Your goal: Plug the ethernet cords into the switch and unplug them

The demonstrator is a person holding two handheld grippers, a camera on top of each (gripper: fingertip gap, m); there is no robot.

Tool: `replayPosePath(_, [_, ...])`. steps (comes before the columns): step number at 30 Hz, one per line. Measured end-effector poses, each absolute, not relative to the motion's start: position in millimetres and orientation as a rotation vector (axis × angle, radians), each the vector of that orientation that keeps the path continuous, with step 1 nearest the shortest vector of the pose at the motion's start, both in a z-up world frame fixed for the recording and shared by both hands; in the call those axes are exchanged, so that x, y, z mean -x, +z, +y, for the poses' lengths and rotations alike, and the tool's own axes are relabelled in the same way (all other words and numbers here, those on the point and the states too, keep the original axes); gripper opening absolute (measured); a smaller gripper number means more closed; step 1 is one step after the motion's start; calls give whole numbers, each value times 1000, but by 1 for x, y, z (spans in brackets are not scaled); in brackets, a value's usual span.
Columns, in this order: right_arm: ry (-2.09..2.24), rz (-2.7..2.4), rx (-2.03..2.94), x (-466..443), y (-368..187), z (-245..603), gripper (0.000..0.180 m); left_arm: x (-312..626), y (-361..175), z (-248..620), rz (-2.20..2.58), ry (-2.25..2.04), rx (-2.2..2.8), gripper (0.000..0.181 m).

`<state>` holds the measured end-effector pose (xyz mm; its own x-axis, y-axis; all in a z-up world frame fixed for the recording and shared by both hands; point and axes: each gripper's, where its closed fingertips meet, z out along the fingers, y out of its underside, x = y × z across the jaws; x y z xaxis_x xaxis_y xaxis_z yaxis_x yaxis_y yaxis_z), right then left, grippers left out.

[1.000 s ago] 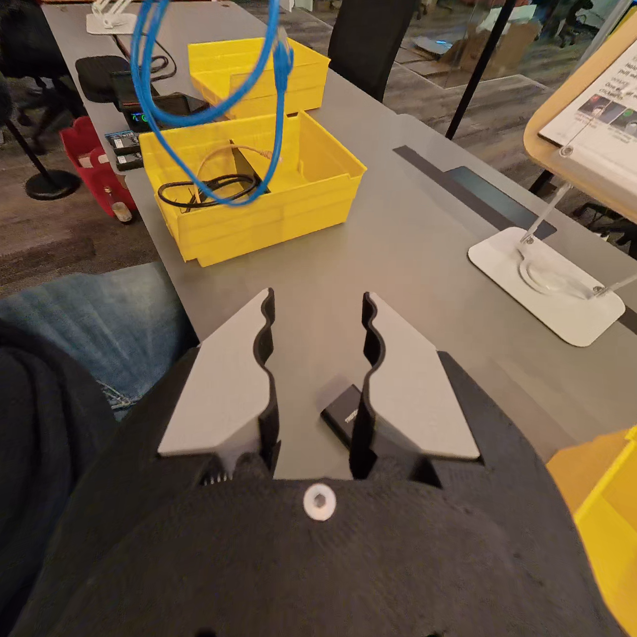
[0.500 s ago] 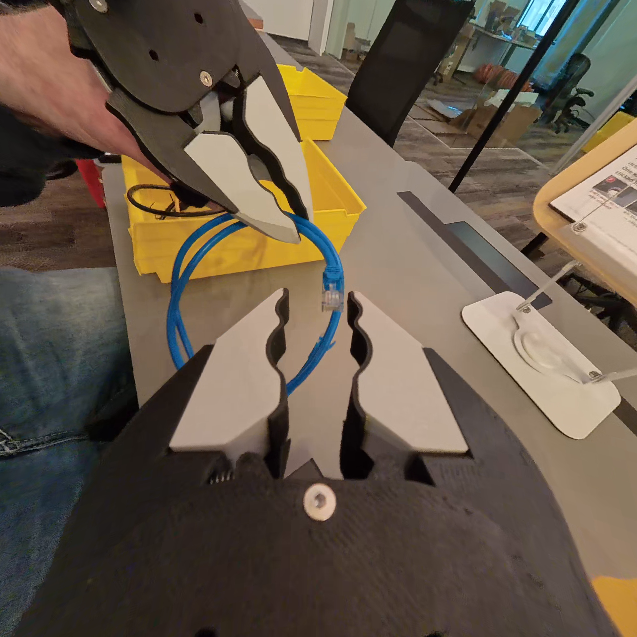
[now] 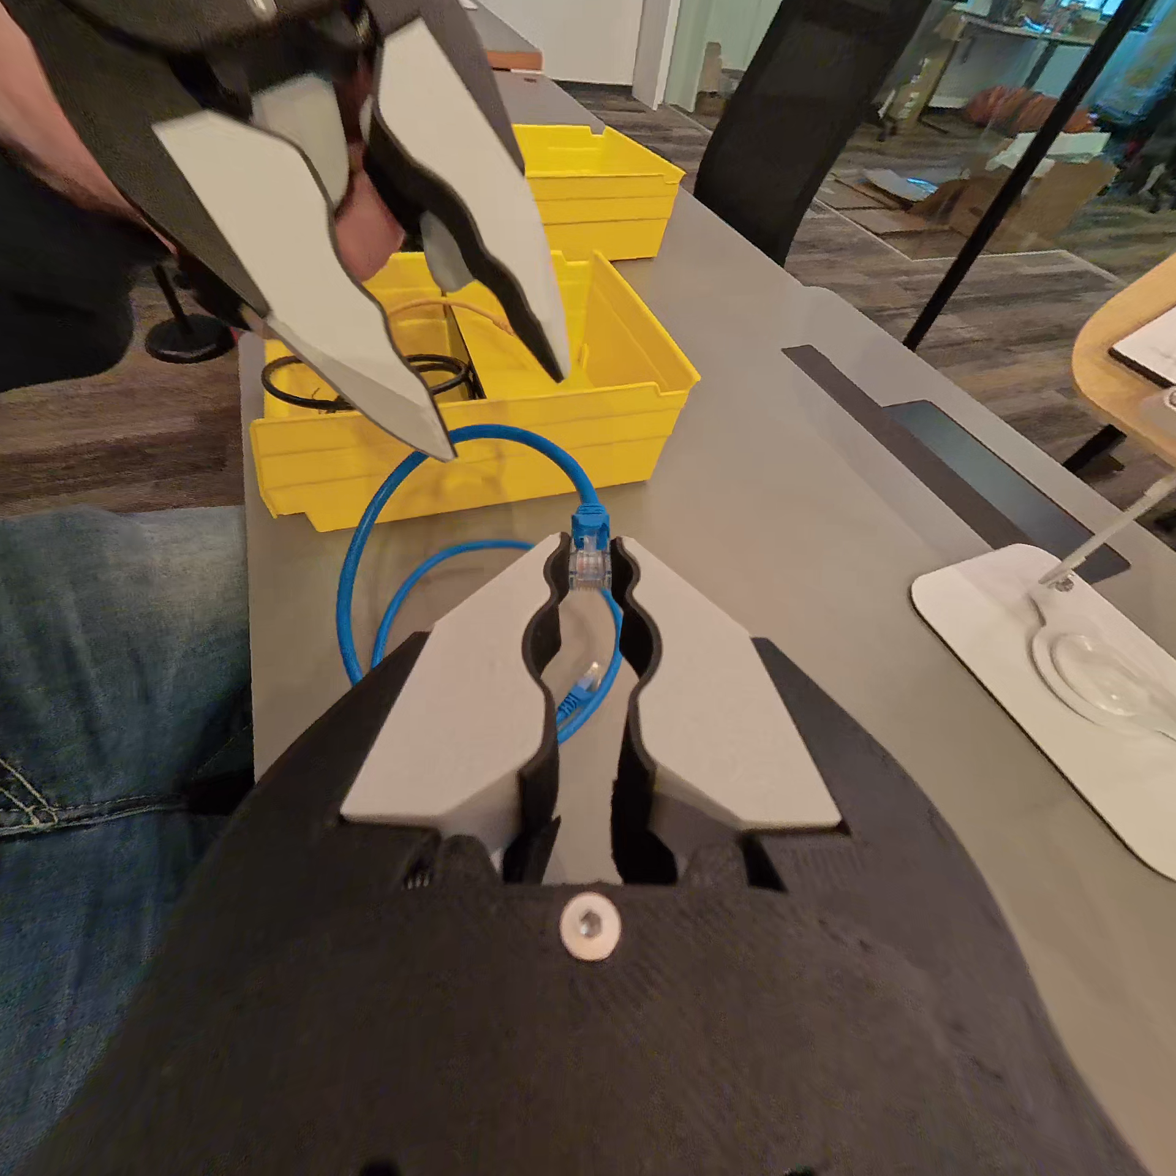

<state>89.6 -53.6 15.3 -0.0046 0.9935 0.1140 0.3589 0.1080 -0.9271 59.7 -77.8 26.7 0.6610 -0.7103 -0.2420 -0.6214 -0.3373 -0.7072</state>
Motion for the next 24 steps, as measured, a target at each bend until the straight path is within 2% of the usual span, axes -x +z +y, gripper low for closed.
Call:
replayPosePath(1, [933, -1520, 1372, -87, 17, -56, 10, -67, 34, -77, 1042, -161, 2032, 45])
replayPosePath(4, [1027, -1524, 1307, -81, 26, -64, 10, -75, 36, -69, 1066, -146, 2020, 50])
replayPosePath(12, [1376, -1378, 1157, -96, 57, -73, 11, -93, 38, -70, 1065, -491, 1931, 54])
replayPosePath(15, [1479, -1324, 1124, -100, 62, -72, 11, -103, 48, -76, 1061, -687, 1860, 50])
replayPosePath(24, [1641, -1234, 1072, -105, 69, -72, 11, -120, 56, -64, 914, -832, 1667, 35])
